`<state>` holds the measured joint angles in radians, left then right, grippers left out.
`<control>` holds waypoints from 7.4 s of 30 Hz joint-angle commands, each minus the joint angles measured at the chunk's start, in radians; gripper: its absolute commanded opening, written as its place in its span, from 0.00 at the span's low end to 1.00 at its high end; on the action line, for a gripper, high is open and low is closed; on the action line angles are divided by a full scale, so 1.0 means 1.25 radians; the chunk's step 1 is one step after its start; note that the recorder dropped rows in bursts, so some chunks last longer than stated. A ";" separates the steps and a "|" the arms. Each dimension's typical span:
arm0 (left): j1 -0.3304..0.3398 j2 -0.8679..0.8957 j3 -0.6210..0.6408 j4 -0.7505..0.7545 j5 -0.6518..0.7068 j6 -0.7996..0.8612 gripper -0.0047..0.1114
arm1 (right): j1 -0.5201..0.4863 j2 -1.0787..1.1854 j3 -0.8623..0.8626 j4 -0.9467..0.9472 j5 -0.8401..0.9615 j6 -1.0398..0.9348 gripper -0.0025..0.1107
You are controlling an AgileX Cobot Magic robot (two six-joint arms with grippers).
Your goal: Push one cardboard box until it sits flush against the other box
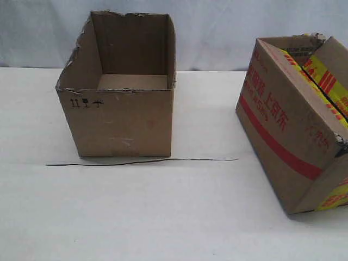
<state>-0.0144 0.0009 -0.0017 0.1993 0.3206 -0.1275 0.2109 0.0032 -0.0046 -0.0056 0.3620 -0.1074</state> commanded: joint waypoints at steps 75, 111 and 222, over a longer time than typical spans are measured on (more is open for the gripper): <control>-0.006 -0.001 0.001 -0.007 -0.009 -0.003 0.04 | 0.001 0.592 -0.619 -0.001 0.193 0.000 0.02; -0.006 -0.001 0.001 -0.007 -0.009 -0.003 0.04 | -0.197 0.835 -0.832 -0.285 0.452 0.217 0.67; -0.006 -0.001 0.001 -0.007 -0.009 -0.003 0.04 | -0.259 1.508 -0.830 1.207 0.365 -0.784 0.02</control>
<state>-0.0144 0.0009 -0.0017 0.1993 0.3206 -0.1275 -0.1303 1.8863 -1.0409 1.4626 0.8290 -1.0679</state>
